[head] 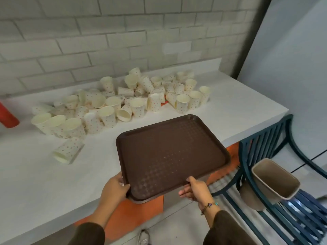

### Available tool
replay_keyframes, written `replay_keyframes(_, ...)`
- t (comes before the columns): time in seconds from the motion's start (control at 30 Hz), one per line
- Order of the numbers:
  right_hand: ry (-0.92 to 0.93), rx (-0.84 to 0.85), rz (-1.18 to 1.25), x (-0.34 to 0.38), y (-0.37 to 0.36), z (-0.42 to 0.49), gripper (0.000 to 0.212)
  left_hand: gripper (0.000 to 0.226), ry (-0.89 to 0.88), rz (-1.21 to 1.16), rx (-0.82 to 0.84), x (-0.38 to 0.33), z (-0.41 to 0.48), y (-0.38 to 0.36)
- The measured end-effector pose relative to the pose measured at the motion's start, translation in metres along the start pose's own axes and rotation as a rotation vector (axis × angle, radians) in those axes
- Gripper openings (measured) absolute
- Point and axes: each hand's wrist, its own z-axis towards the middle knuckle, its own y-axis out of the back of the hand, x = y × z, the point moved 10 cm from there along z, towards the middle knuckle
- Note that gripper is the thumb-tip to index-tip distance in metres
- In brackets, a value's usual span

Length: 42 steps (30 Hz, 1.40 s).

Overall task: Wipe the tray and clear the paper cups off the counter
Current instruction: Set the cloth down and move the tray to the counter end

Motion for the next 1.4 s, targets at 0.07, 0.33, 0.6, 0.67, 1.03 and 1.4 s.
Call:
replay_keyframes(0.07, 0.0, -0.071, 0.056, 0.001, 0.029, 0.002, 0.041, 0.028, 0.01, -0.015, 0.048, -0.016, 0.005, -0.02)
replay_keyframes(0.33, 0.019, -0.313, 0.323, -0.004, 0.146, 0.014, 0.026, 0.037, -0.055, -0.052, 0.109, -0.098, 0.056, -0.086)
replay_keyframes(0.6, 0.077, -0.554, 0.393, 0.017, 0.274, 0.045, 0.022, 0.047, -0.107, -0.104, 0.189, -0.197, 0.127, -0.161)
replay_keyframes(0.67, 0.077, -0.589, 0.421, 0.023, 0.3, 0.054, 0.023, 0.049, -0.107, -0.102, 0.239, -0.215, 0.137, -0.182)
replay_keyframes(1.03, 0.265, -0.588, 0.395, 0.121, 0.387, 0.112, 0.061, 0.073, -0.347, 0.208, 0.34, -0.324, 0.183, -0.28)
replay_keyframes(1.4, 0.298, -0.697, -0.545, 0.166, 0.401, 0.189, 0.09, 0.082, -0.551, 0.547, 0.222, -0.374, 0.213, -0.343)
